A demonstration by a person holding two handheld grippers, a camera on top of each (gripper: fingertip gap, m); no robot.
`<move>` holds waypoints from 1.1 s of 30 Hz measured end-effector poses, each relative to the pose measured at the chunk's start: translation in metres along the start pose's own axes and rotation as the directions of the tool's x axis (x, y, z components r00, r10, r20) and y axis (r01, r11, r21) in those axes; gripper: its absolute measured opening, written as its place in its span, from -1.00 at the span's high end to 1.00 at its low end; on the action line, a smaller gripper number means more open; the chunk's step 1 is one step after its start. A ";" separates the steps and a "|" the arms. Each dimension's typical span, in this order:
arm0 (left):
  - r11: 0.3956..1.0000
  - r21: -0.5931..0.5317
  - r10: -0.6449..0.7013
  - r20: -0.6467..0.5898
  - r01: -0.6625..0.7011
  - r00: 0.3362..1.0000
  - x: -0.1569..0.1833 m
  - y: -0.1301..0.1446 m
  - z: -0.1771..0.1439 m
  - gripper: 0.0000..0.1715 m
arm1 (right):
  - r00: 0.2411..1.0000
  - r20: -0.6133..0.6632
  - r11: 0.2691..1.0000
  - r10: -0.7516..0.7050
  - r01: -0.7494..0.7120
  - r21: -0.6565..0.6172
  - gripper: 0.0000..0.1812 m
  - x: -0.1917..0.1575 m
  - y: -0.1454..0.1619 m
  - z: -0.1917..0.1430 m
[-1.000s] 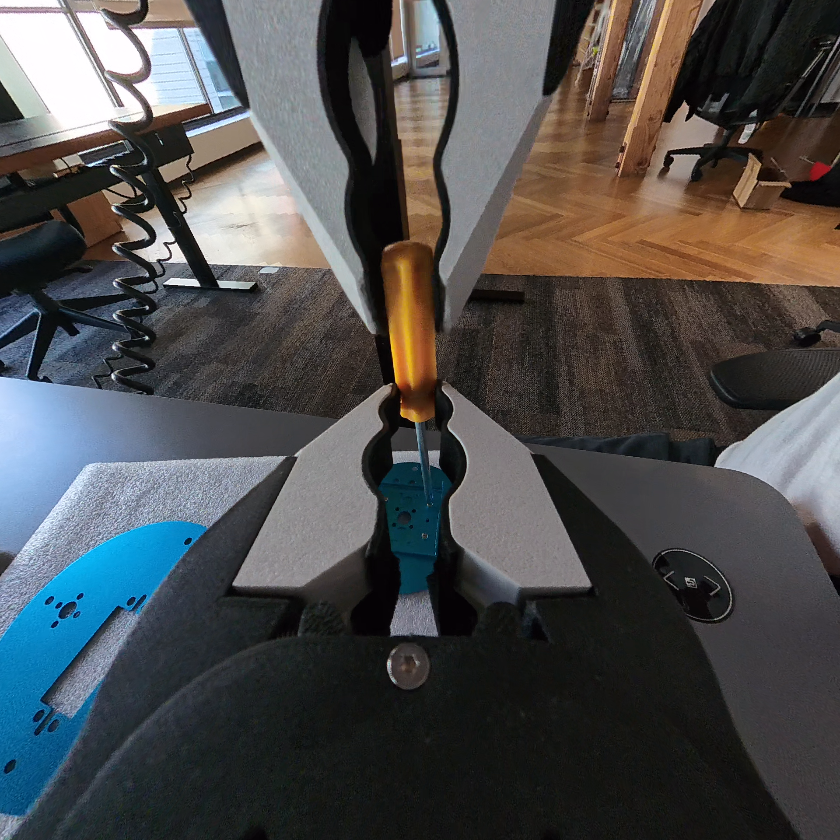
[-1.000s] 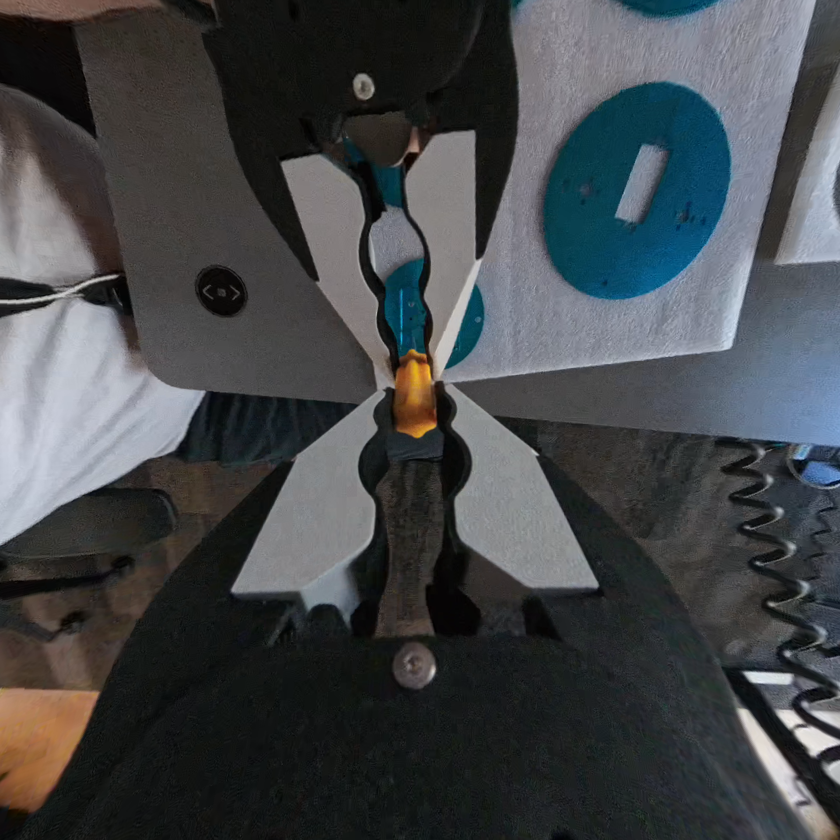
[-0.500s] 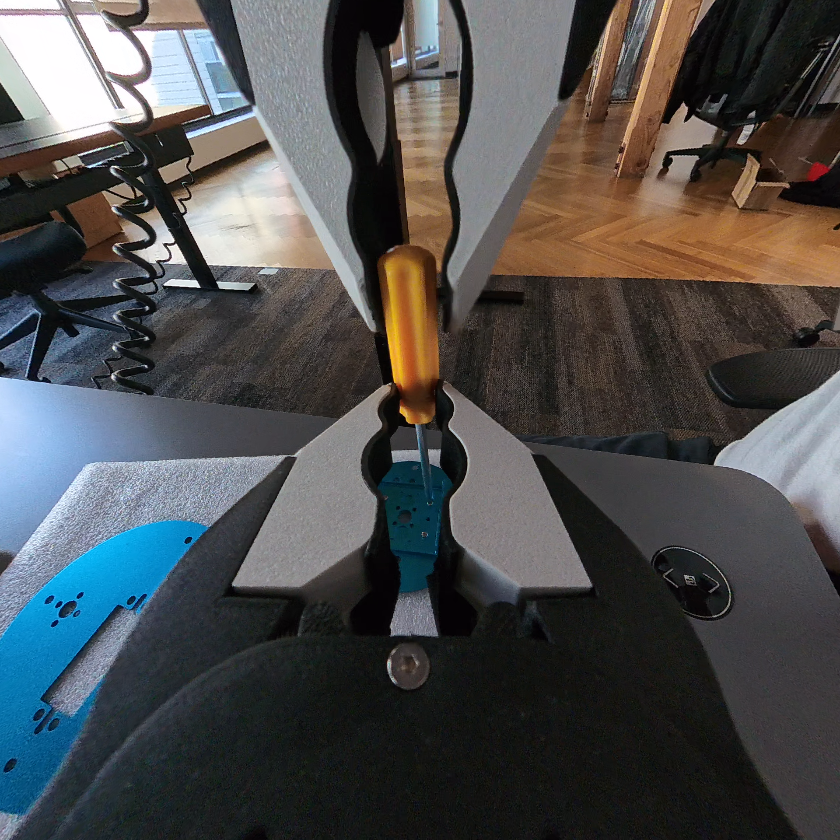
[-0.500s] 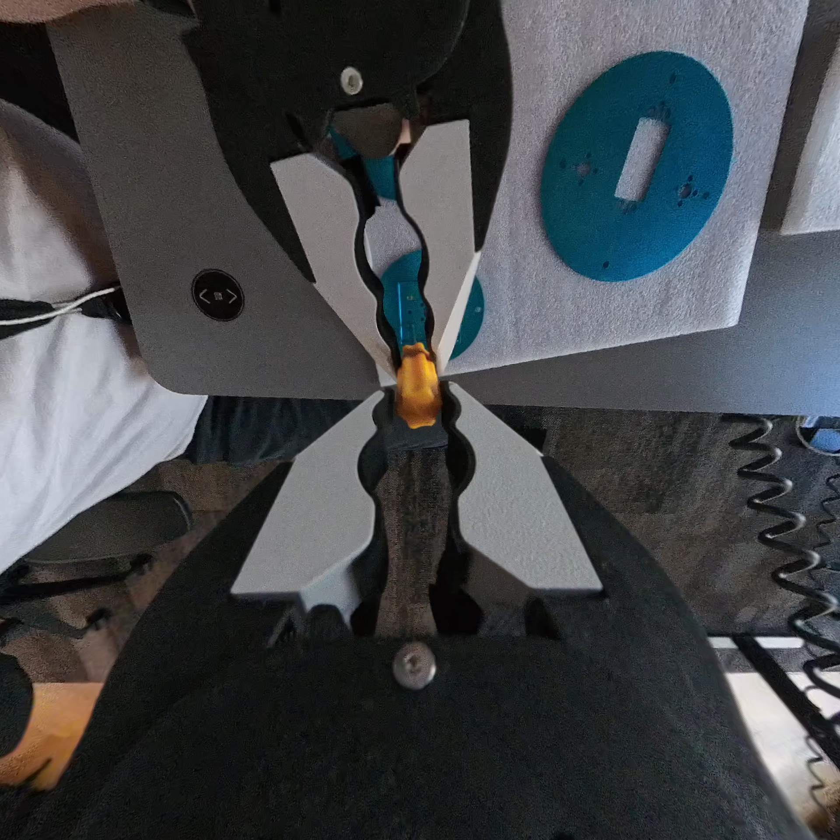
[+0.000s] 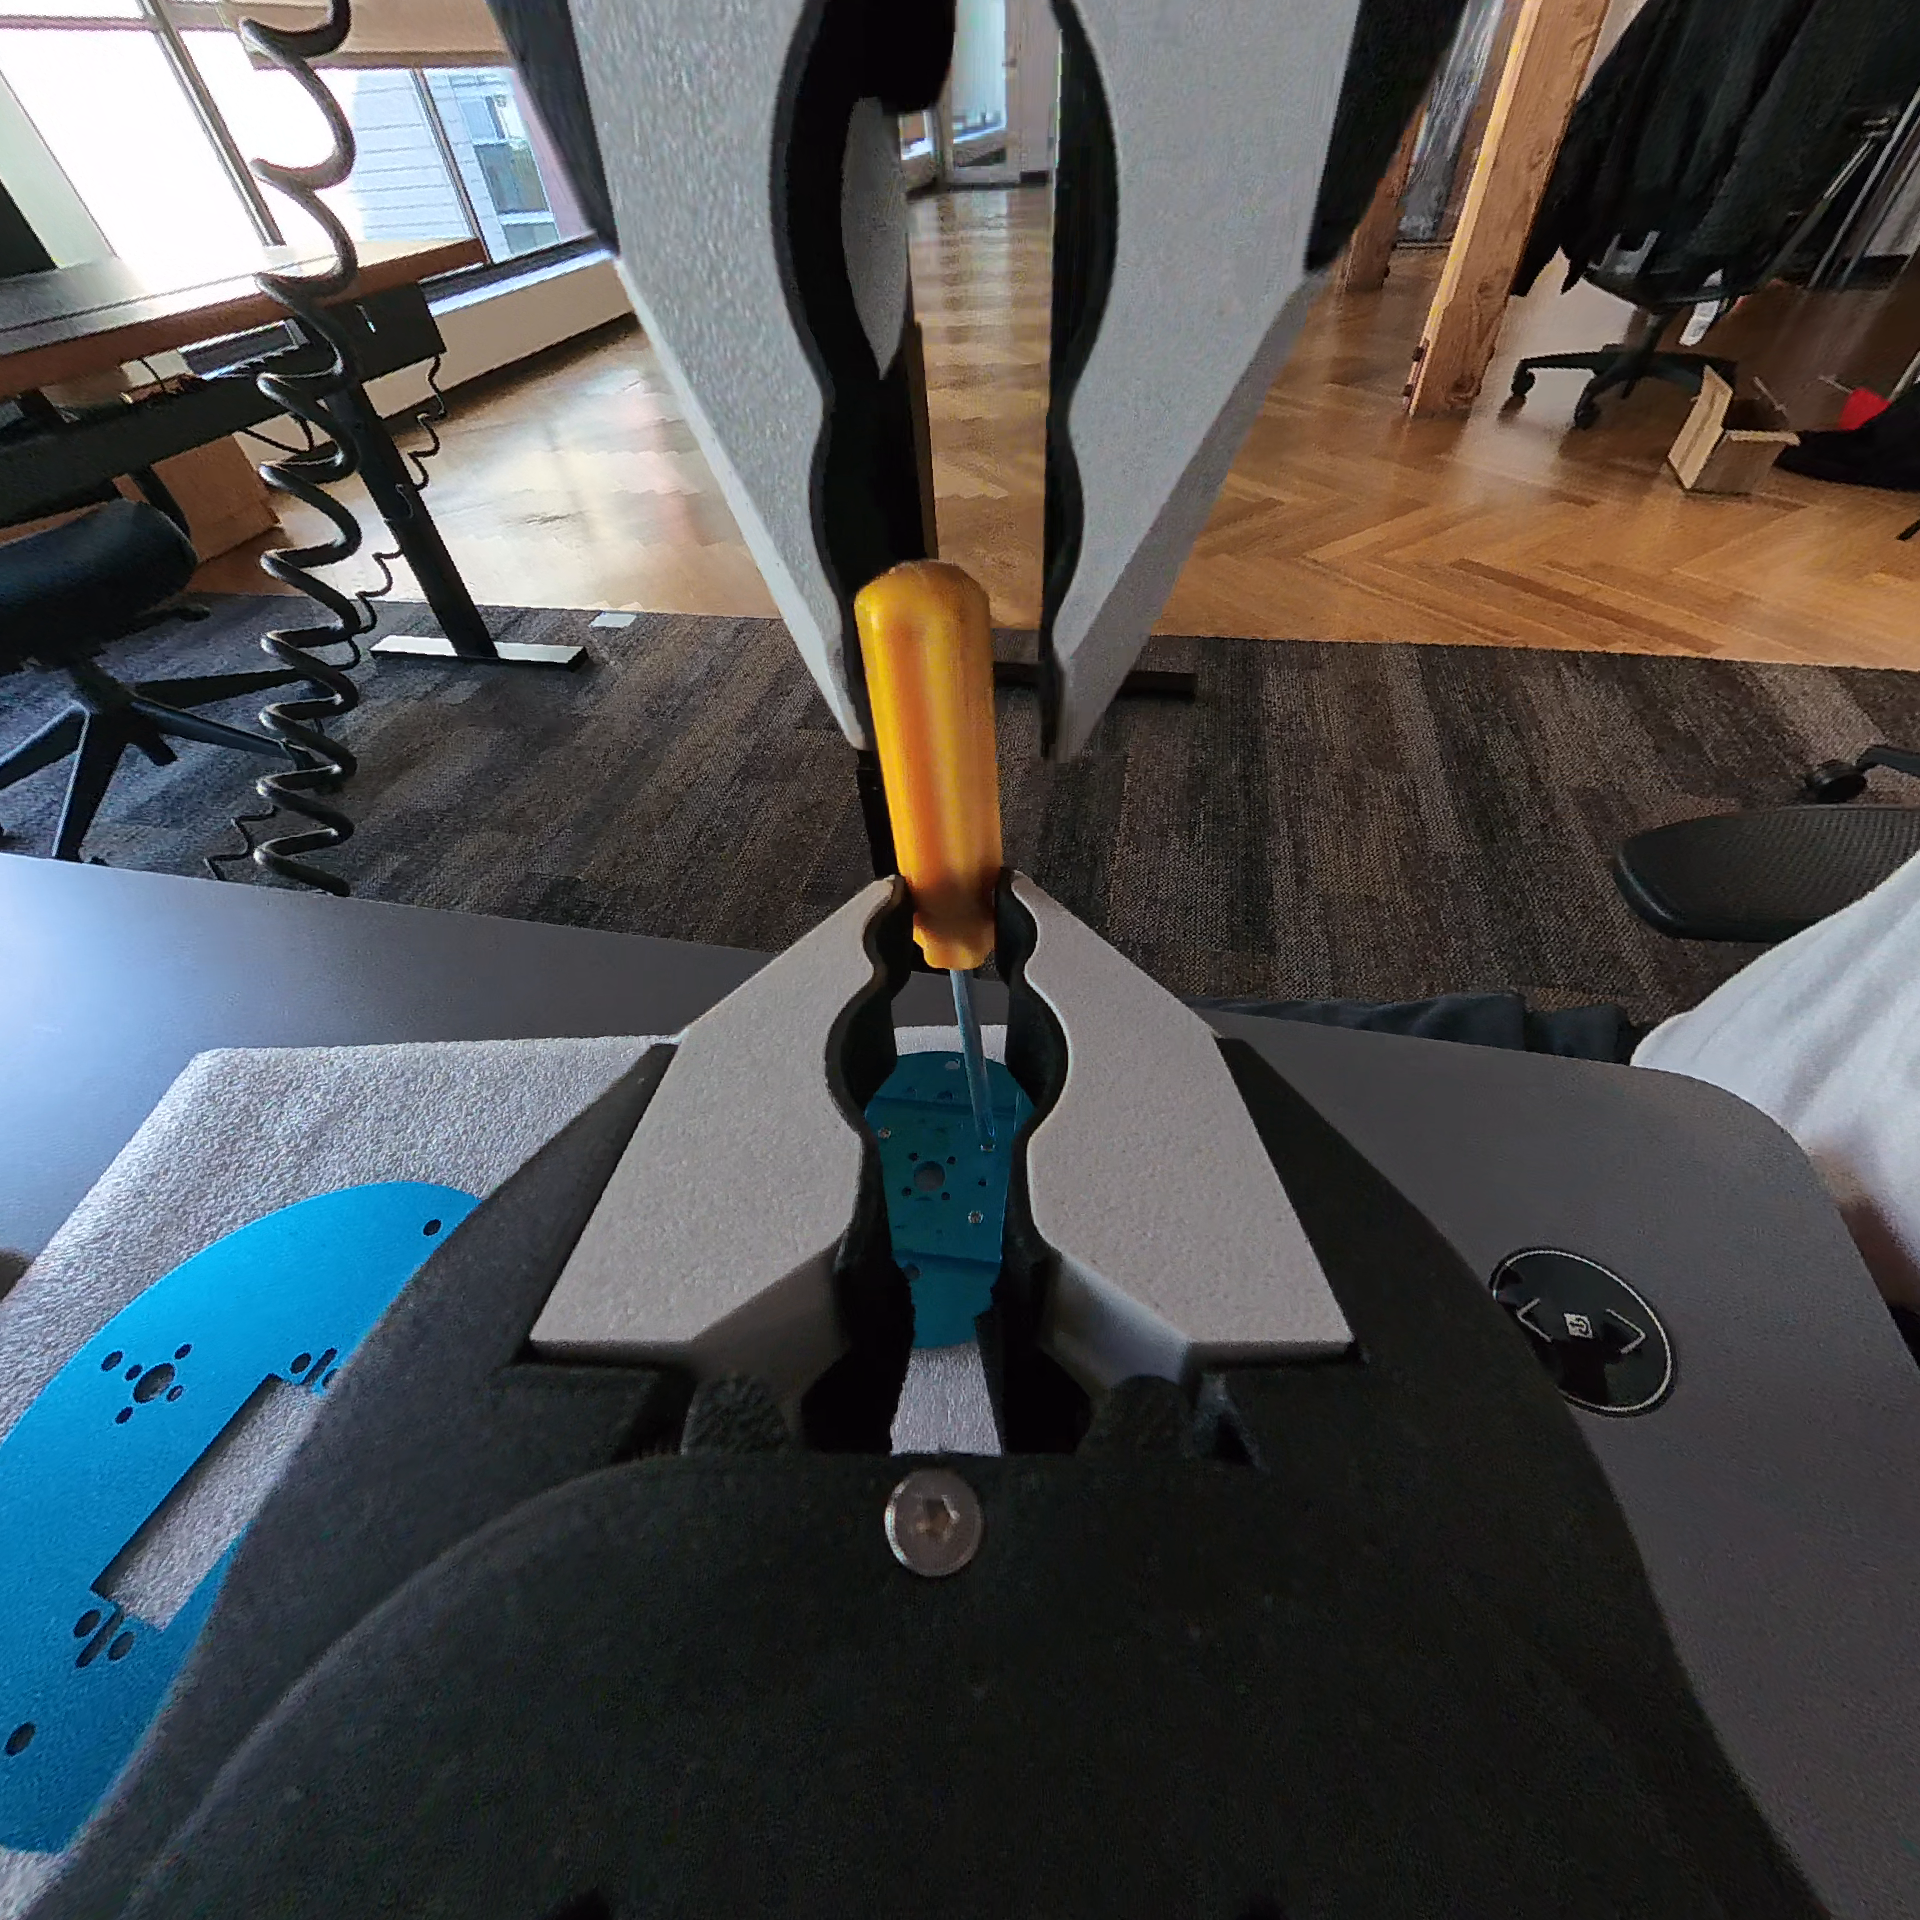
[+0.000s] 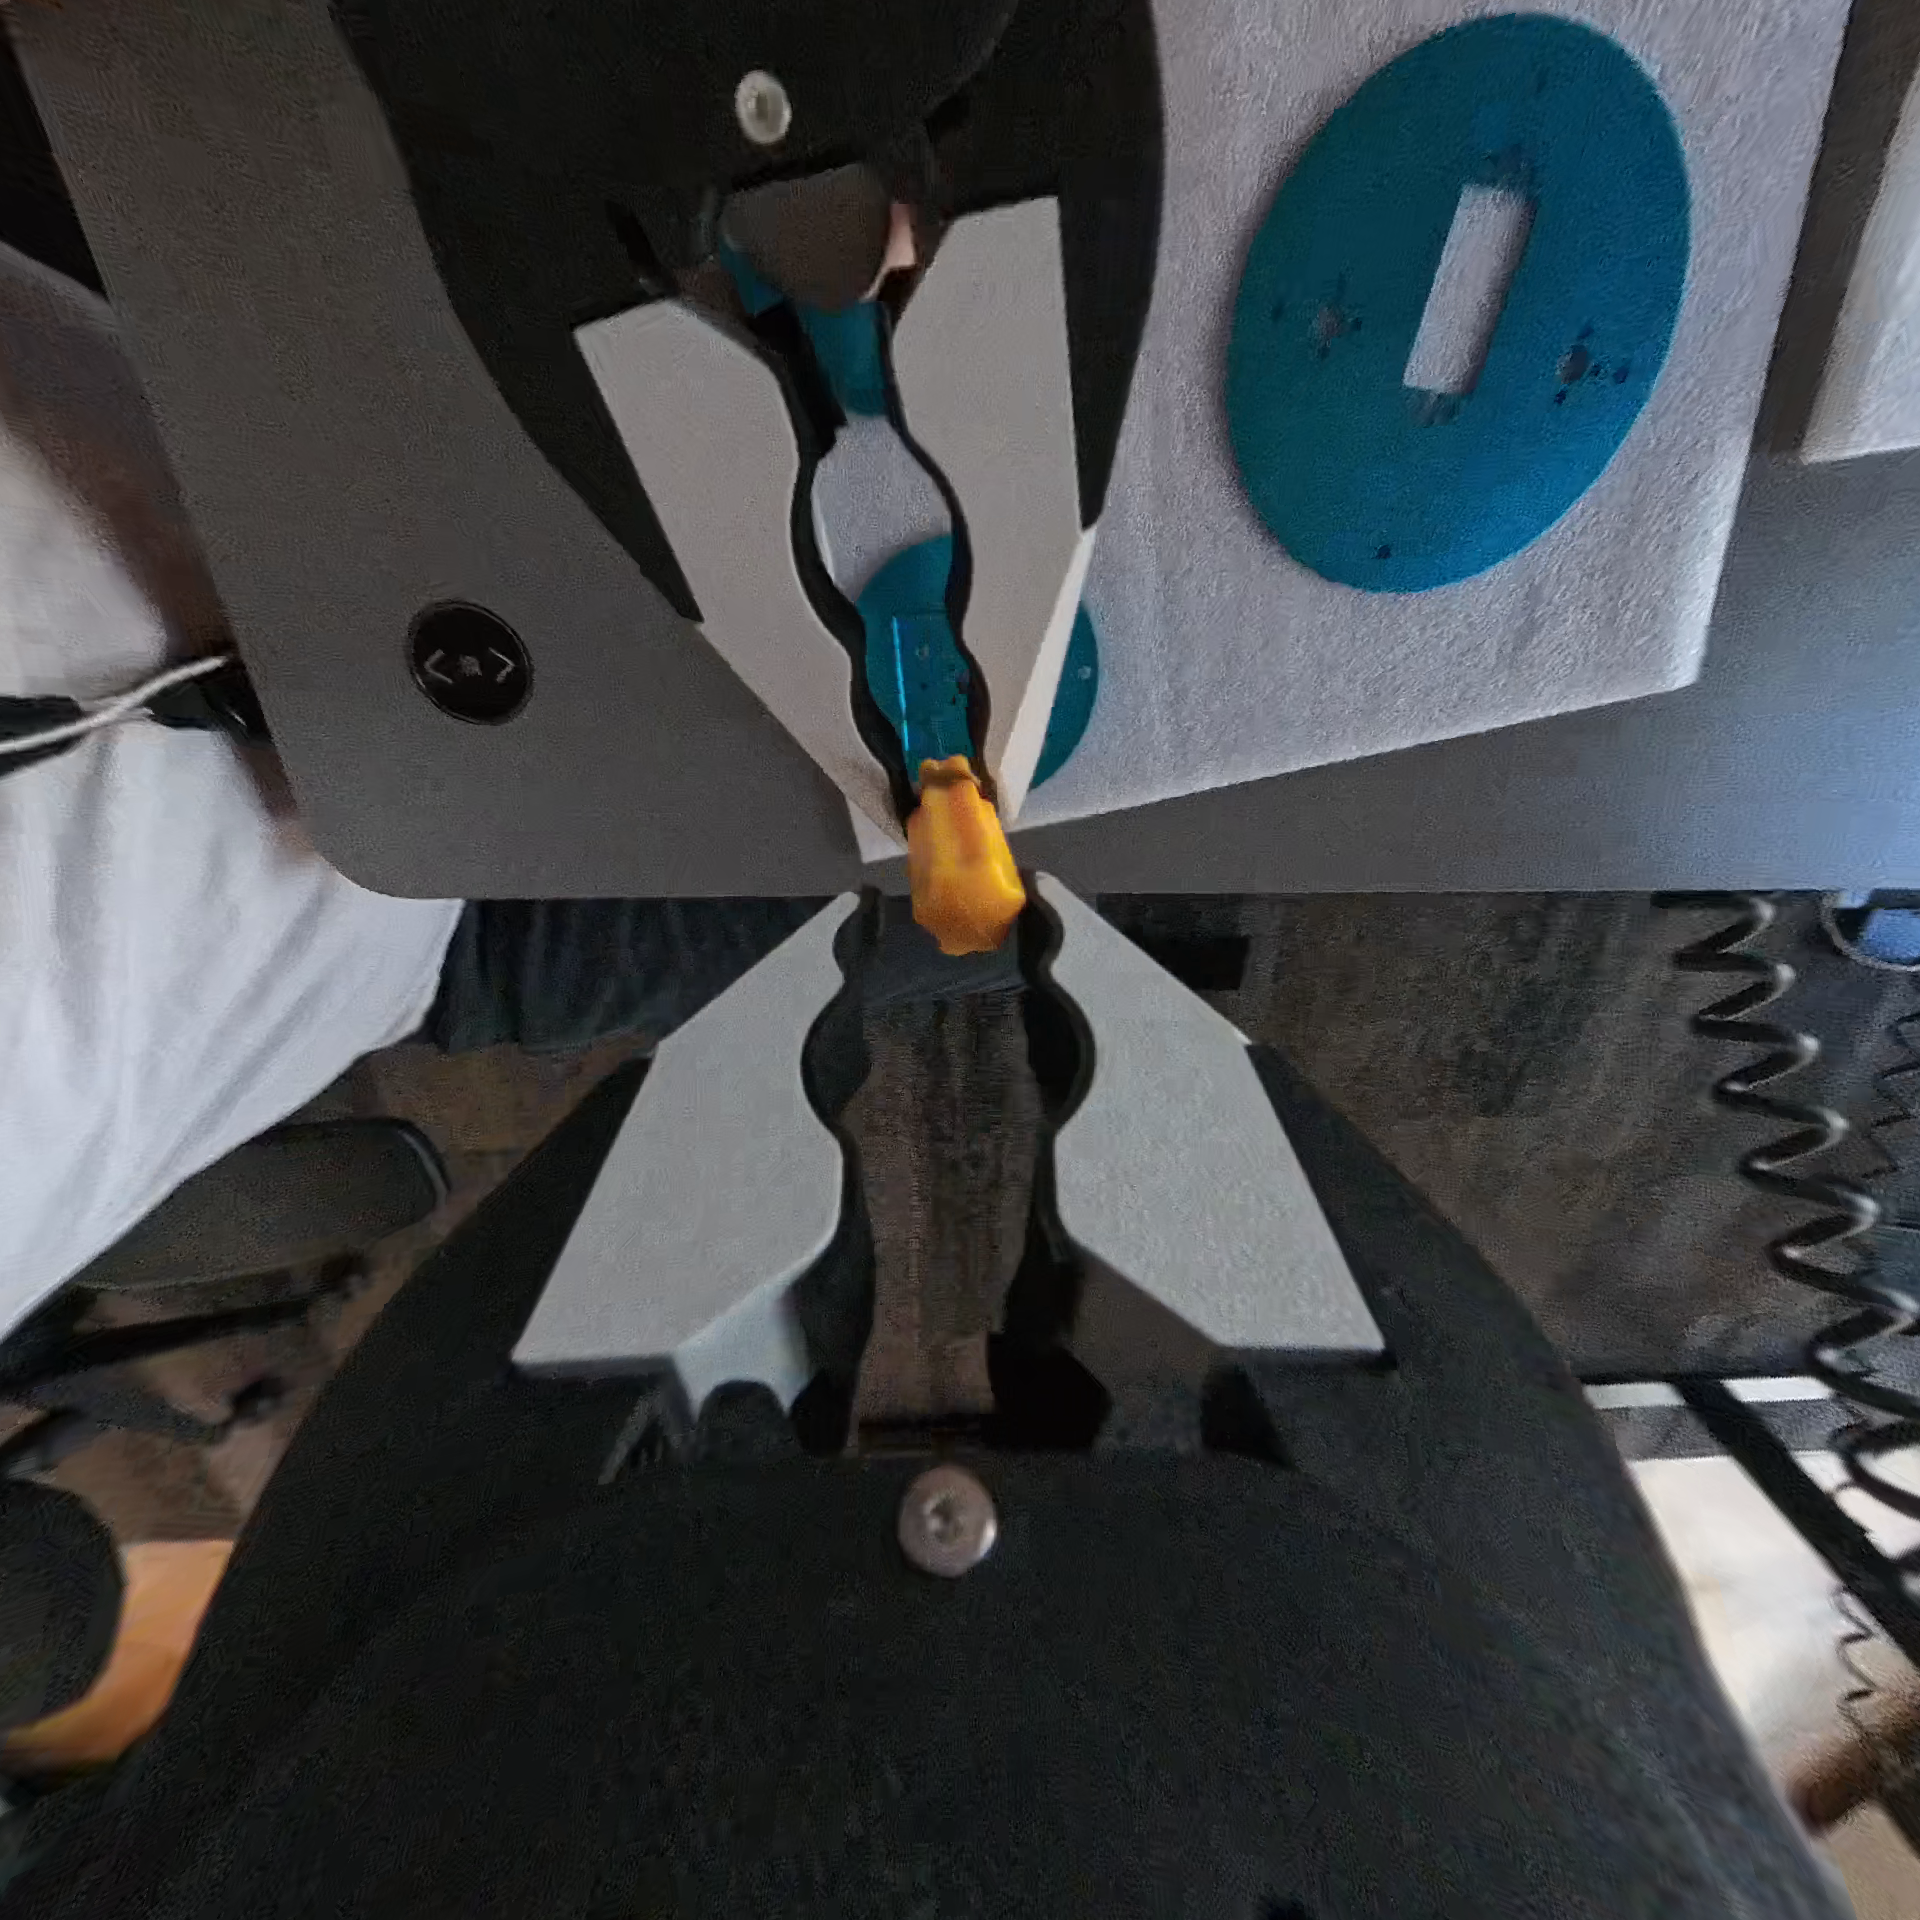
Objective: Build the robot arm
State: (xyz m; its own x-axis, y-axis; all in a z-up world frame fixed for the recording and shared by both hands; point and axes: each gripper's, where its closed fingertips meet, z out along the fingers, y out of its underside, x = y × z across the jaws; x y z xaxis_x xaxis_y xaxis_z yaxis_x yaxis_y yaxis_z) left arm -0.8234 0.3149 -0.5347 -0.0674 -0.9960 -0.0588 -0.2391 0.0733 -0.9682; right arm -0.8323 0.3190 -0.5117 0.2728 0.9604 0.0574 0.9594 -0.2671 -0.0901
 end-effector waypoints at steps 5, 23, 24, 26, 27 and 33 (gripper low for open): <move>1.000 -0.003 0.014 -0.006 -0.014 1.000 0.002 0.000 0.000 0.84 | 0.989 -0.059 0.990 -0.138 0.137 -0.015 0.80 0.003 0.000 -0.002; 1.000 0.000 0.023 -0.006 -0.023 1.000 0.003 -0.001 0.002 0.84 | 0.997 0.054 0.998 -0.056 0.053 0.046 0.80 -0.003 -0.004 0.001; 1.000 0.002 0.018 -0.006 -0.018 1.000 0.003 -0.001 0.001 0.84 | 0.997 0.051 0.997 -0.060 0.057 0.057 0.80 -0.003 -0.006 0.001; 1.000 0.000 0.015 -0.001 -0.015 1.000 0.002 0.000 0.000 0.84 | 0.997 0.061 0.996 -0.044 0.039 0.076 0.80 -0.003 -0.007 0.002; 1.000 -0.007 0.025 0.009 -0.025 1.000 0.002 0.000 -0.001 0.84 | 0.997 0.067 0.996 -0.036 0.030 0.082 0.80 -0.004 -0.008 0.002; 0.945 -0.325 0.047 0.058 -0.025 0.997 0.001 0.049 -0.018 0.69 | 0.998 0.062 0.996 -0.030 0.024 0.090 0.79 -0.003 -0.005 0.001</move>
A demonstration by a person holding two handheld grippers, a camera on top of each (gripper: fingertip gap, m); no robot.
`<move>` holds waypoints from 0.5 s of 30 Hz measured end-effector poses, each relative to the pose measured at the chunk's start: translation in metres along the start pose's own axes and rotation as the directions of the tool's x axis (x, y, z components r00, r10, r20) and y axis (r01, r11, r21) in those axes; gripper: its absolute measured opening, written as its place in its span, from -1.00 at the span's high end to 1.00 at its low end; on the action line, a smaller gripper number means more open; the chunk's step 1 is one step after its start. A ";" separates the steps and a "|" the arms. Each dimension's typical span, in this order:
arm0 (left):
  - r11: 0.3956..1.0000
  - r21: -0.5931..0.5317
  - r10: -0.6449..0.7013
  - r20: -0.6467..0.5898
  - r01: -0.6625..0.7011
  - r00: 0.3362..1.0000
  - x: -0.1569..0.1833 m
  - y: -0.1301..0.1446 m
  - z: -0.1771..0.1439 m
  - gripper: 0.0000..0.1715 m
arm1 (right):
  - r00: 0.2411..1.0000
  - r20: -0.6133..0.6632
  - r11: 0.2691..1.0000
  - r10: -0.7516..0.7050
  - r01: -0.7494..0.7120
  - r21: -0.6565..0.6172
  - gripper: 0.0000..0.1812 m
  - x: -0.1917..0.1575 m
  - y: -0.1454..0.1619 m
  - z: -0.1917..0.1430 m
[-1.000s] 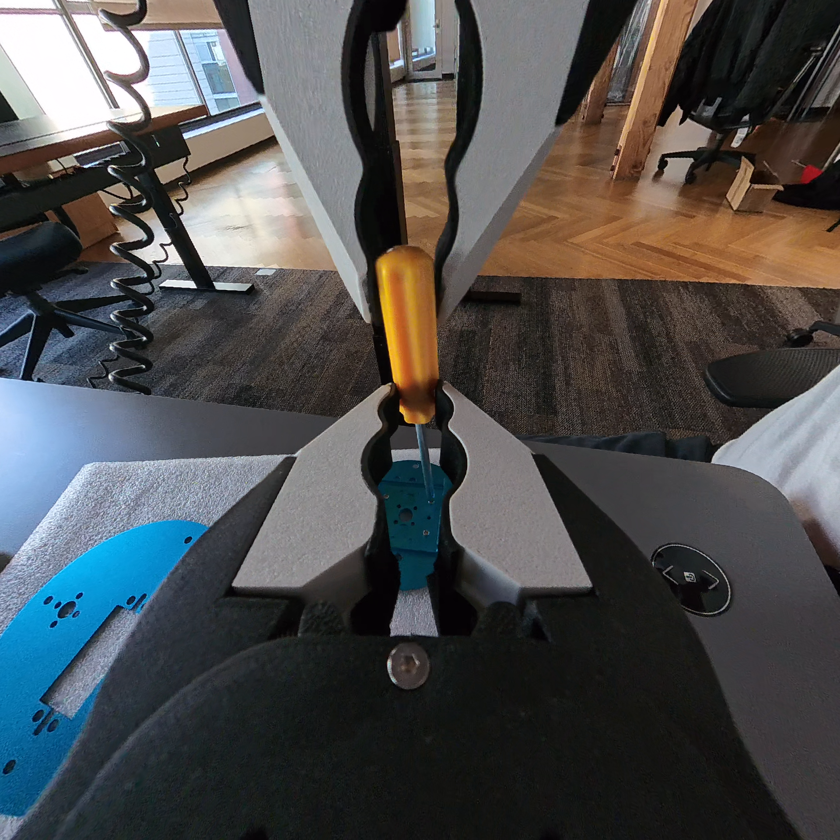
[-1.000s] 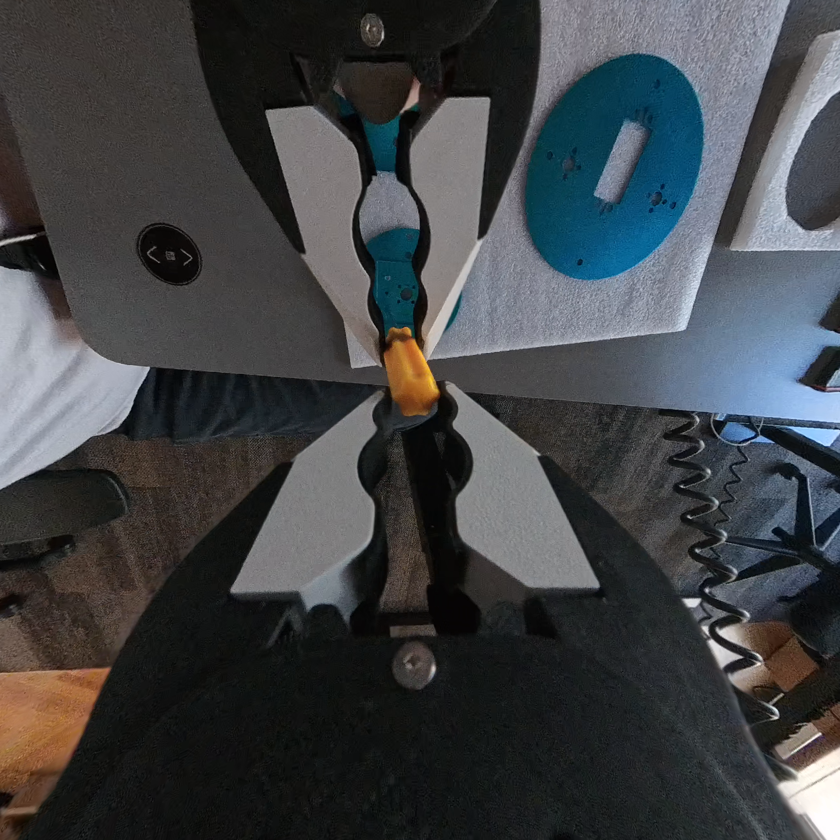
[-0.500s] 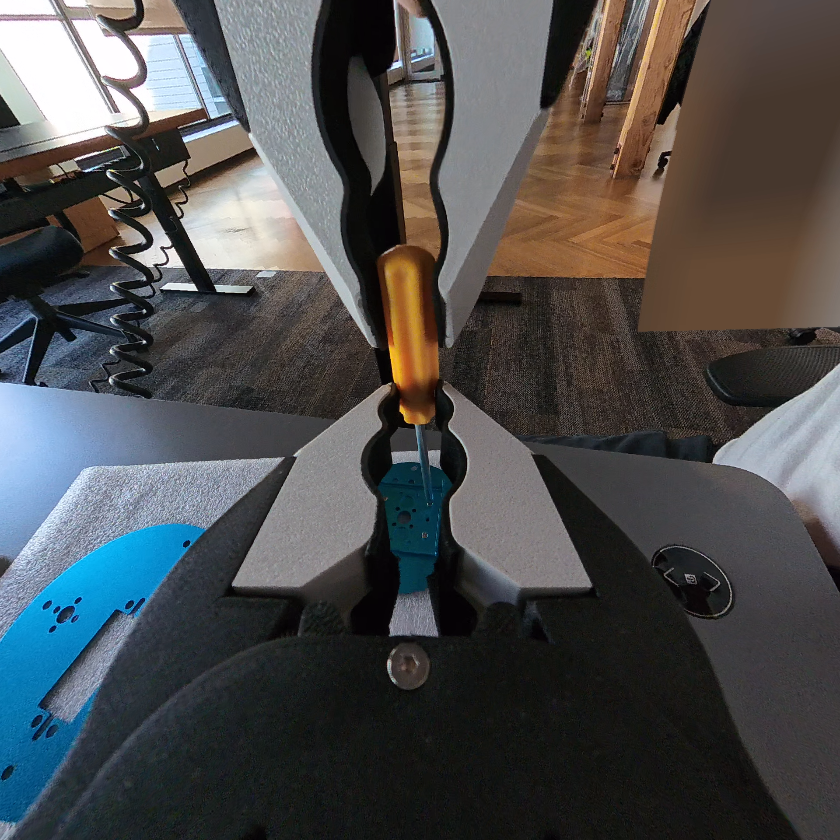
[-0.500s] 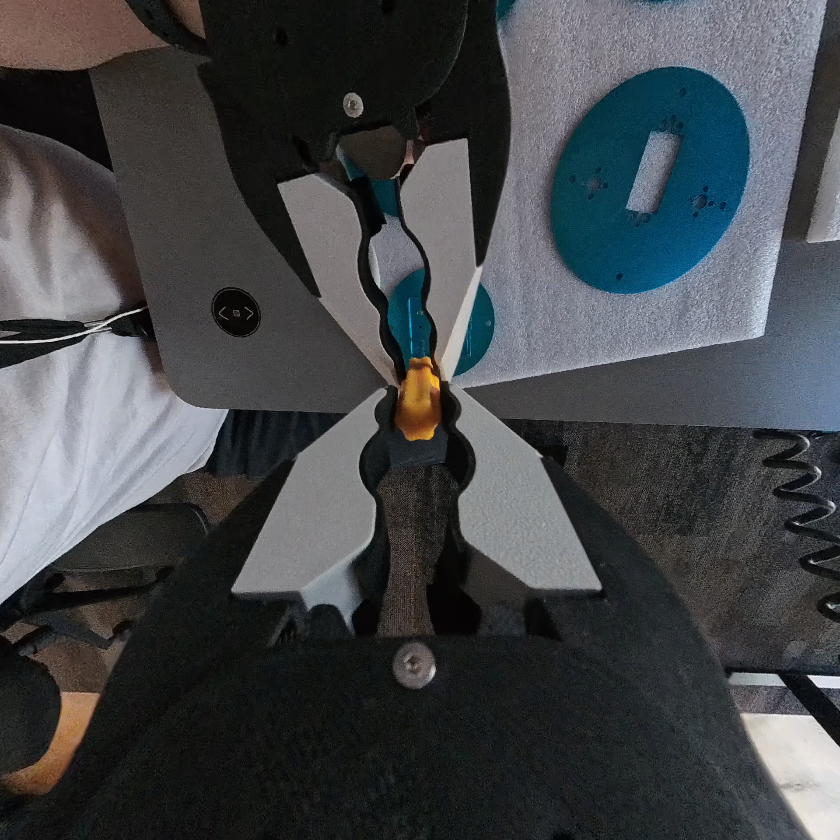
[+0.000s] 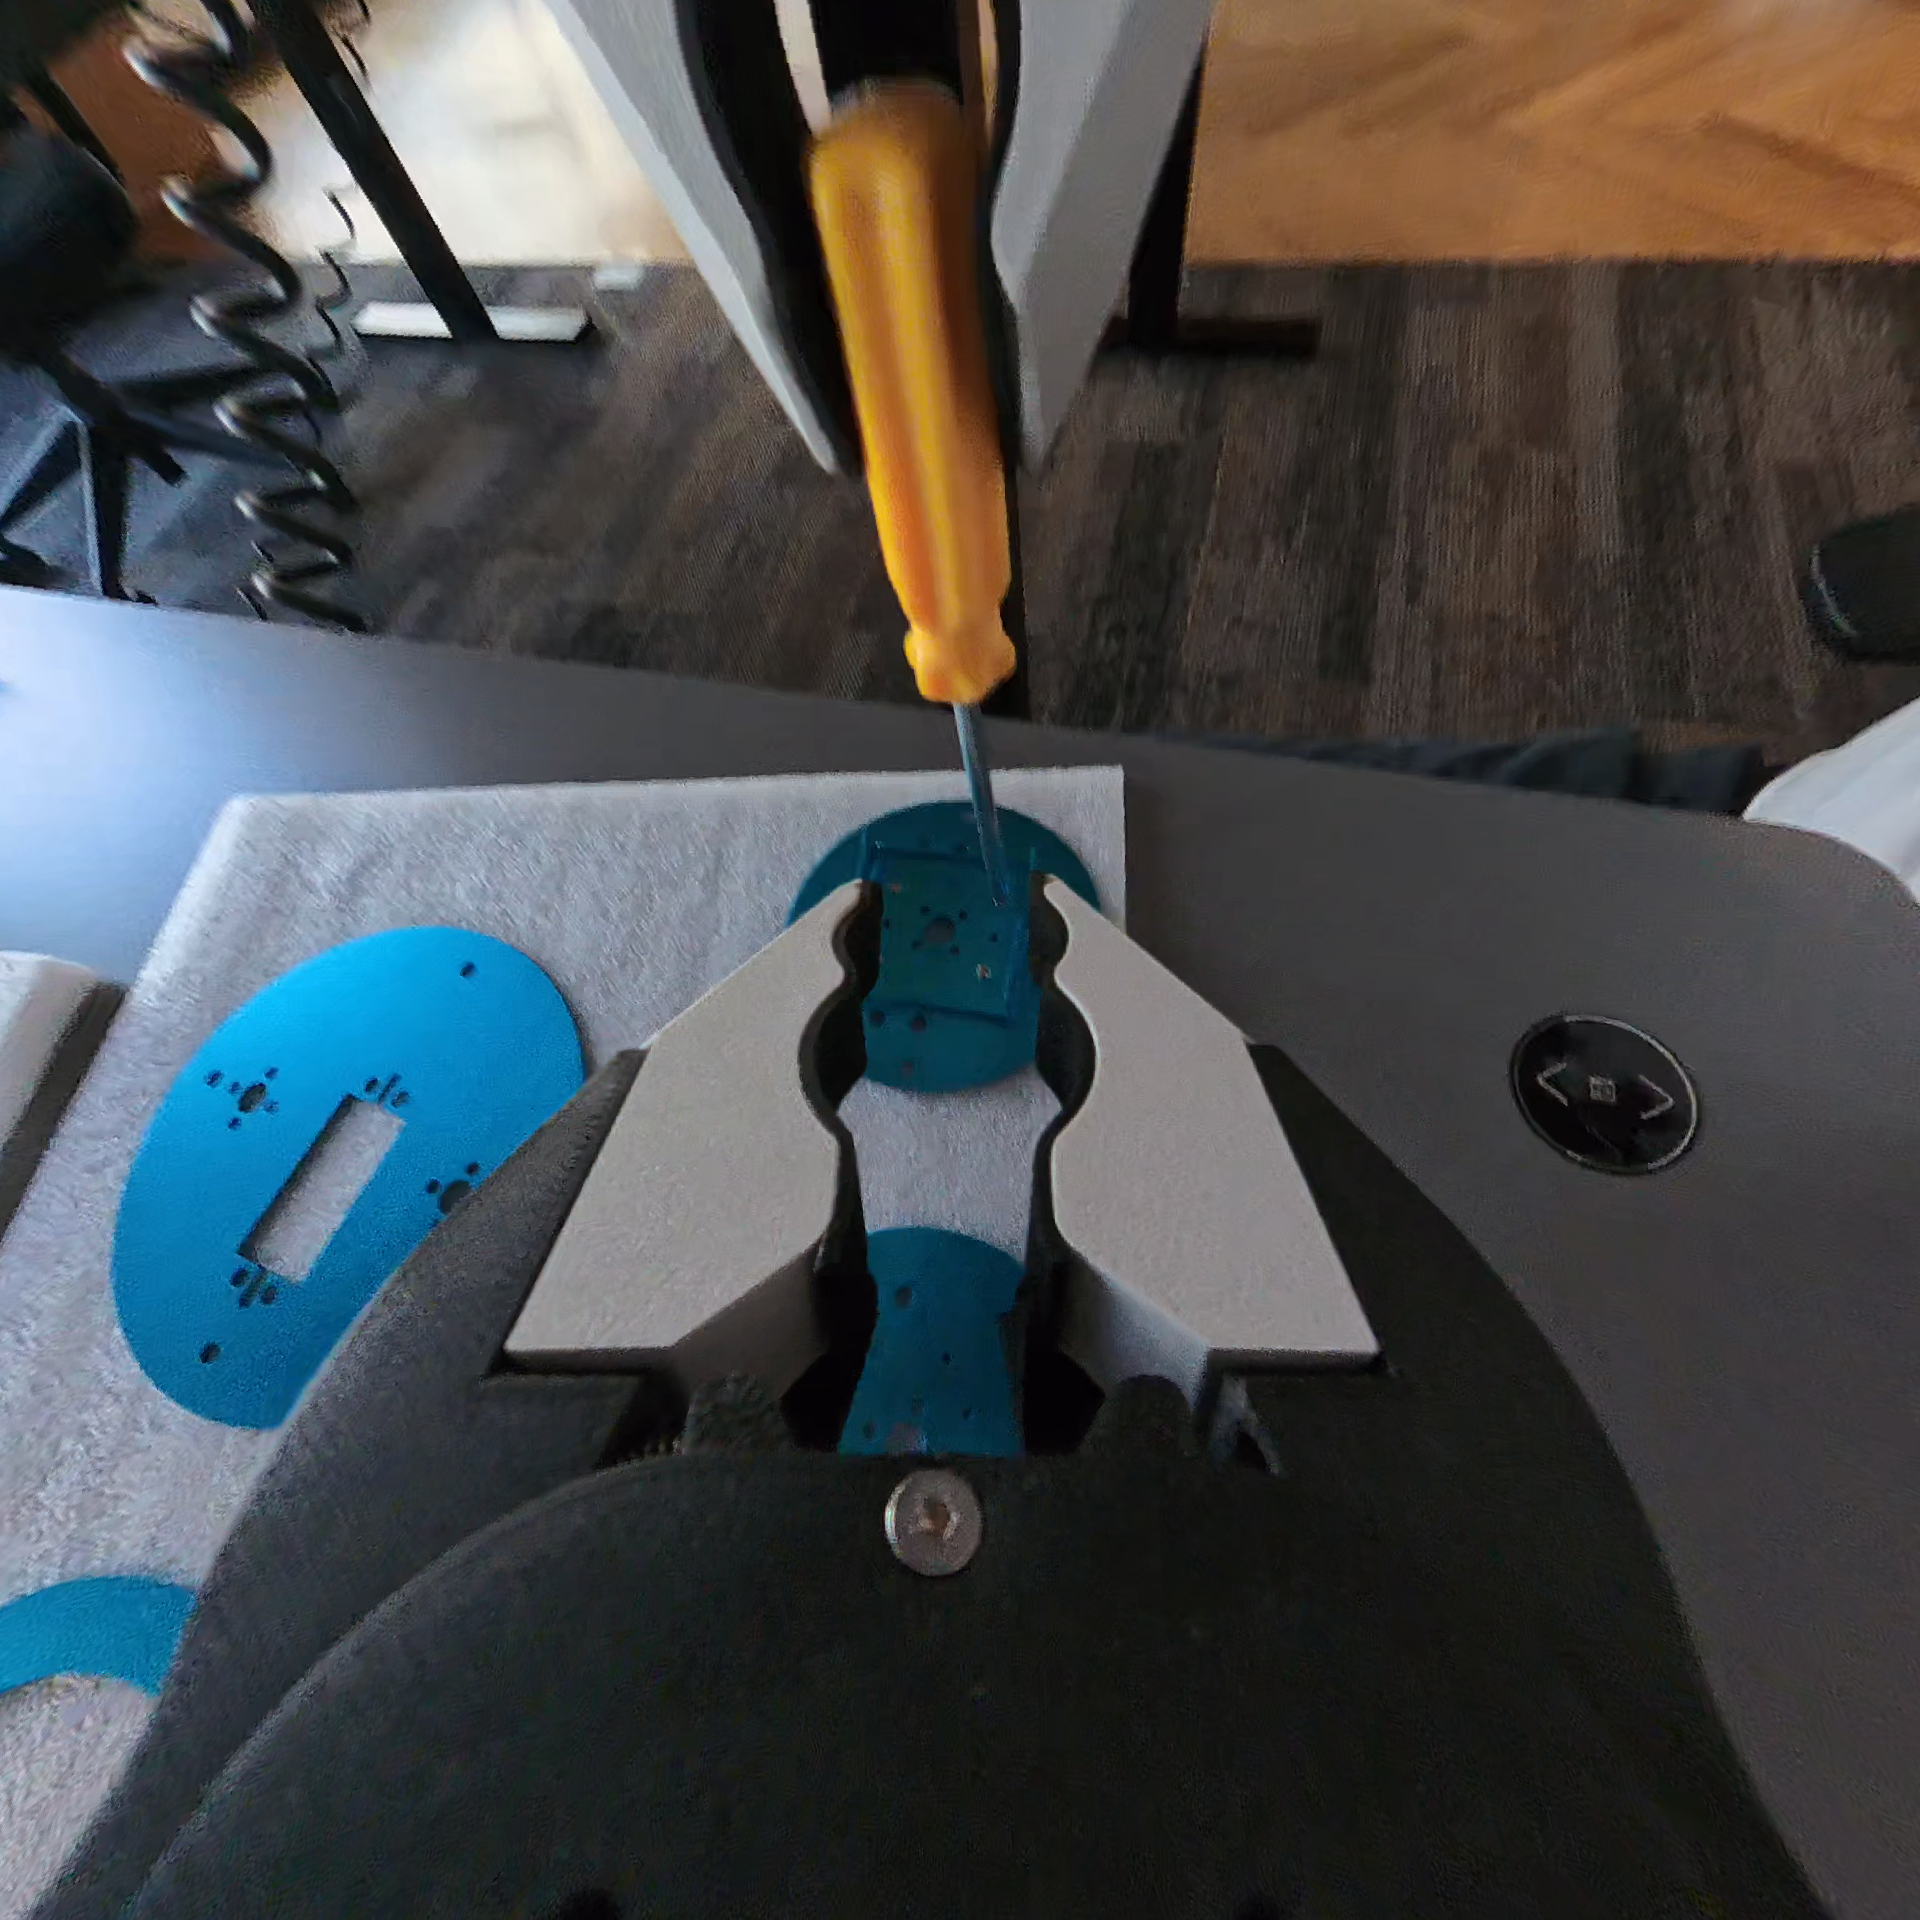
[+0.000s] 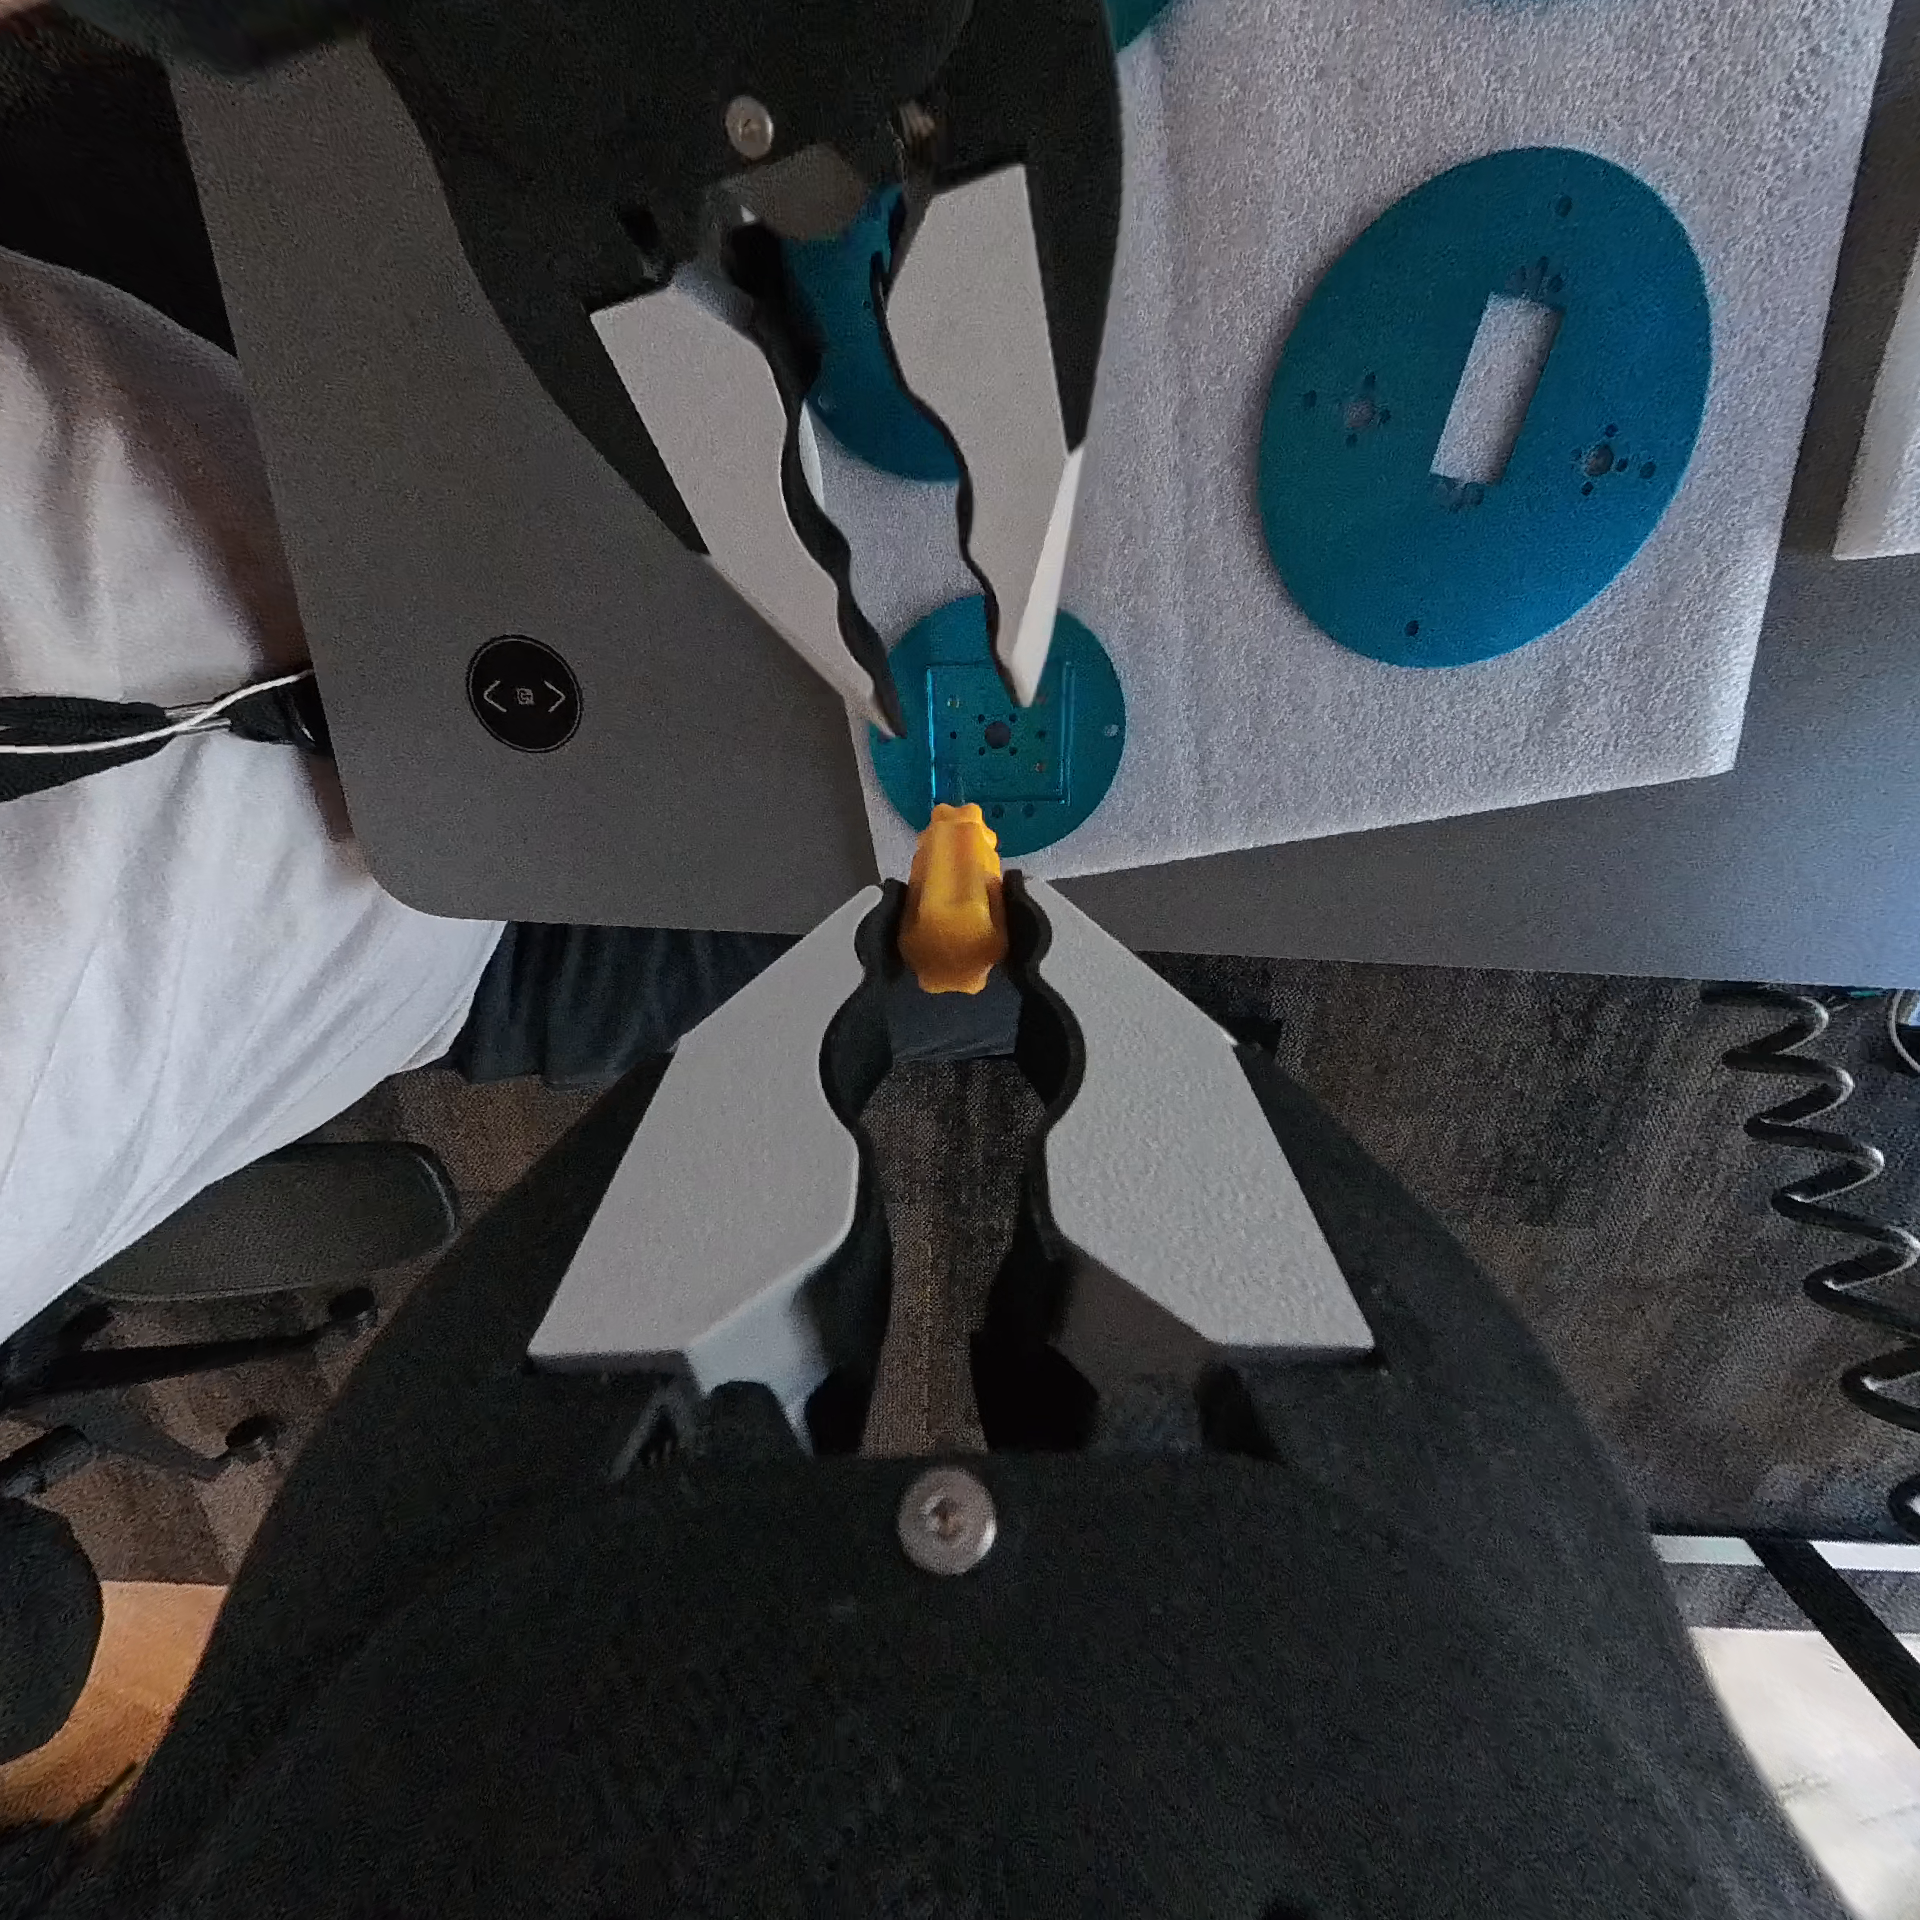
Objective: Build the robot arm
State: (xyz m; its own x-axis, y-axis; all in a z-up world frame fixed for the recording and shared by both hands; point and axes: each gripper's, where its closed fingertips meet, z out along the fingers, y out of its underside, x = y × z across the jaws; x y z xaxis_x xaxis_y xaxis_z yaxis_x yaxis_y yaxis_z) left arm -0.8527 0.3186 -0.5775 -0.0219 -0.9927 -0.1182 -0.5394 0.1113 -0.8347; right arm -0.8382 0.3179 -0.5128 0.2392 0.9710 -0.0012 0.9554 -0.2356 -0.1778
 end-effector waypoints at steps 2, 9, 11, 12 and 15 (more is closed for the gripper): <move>0.997 -0.078 -0.025 -0.058 0.020 0.998 0.010 0.013 0.009 0.67 | 1.000 0.004 1.000 0.009 -0.009 -0.004 0.79 0.001 0.002 0.000; 0.991 -0.131 -0.013 -0.094 0.001 0.995 0.012 0.015 0.030 0.68 | 1.000 0.003 1.000 -0.003 0.003 -0.018 0.80 0.001 0.001 0.000; 0.987 -0.162 -0.004 -0.085 -0.009 0.996 0.010 0.020 0.033 0.69 | 1.000 0.001 1.000 -0.007 0.007 -0.028 0.79 0.001 0.002 0.000; 0.984 -0.177 -0.003 -0.089 -0.013 0.996 0.010 0.022 0.035 0.69 | 1.000 0.000 0.999 -0.010 0.010 -0.031 0.79 0.001 0.003 0.000; 0.982 -0.190 -0.028 -0.095 0.009 0.995 0.011 0.025 0.036 0.70 | 1.000 -0.005 0.999 -0.015 0.015 -0.042 0.79 0.001 0.005 -0.001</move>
State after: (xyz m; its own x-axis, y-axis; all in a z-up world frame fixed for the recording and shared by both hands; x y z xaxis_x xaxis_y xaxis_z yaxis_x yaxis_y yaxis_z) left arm -0.8355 0.3119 -0.6189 -0.0872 -0.9953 -0.0431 -0.6898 0.0915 -0.7182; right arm -0.8331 0.3172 -0.5130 0.2259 0.9741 0.0059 0.9652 -0.2230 -0.1362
